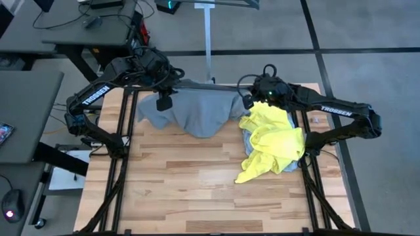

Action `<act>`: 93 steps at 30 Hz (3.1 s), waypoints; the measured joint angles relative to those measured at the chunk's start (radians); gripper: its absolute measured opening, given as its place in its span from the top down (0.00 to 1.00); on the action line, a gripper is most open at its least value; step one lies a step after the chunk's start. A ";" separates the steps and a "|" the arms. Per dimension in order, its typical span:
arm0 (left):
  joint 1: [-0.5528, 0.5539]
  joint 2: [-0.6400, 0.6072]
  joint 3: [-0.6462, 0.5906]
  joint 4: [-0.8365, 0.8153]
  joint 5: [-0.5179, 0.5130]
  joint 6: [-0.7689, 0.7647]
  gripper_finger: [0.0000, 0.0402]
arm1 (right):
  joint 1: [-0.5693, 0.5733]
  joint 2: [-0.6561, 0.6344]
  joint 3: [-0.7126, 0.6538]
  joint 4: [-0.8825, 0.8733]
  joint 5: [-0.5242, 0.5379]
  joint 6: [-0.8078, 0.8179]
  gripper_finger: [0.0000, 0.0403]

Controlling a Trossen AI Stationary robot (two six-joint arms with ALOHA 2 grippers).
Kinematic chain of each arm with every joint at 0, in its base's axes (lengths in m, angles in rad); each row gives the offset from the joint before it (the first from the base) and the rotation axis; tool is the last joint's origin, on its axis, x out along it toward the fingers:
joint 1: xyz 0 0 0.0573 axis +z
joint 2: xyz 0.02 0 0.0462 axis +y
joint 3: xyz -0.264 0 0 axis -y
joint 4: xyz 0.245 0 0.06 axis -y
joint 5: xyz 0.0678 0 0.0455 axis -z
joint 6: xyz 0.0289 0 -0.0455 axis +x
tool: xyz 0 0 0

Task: Hang clothes
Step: Hang the gray shirt on the black hanger

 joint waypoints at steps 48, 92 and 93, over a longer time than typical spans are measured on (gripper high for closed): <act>-0.010 0.076 -0.009 0.100 0.056 -0.011 0.93 | 0.063 0.359 0.302 0.330 -0.359 -0.051 0.95; -0.018 0.075 -0.009 0.025 0.126 -0.012 0.80 | -0.101 0.473 0.604 -0.363 -0.670 -0.781 0.92; -0.018 0.075 -0.009 0.019 0.126 -0.019 0.78 | -0.107 0.473 0.604 -0.364 -0.680 -0.782 0.92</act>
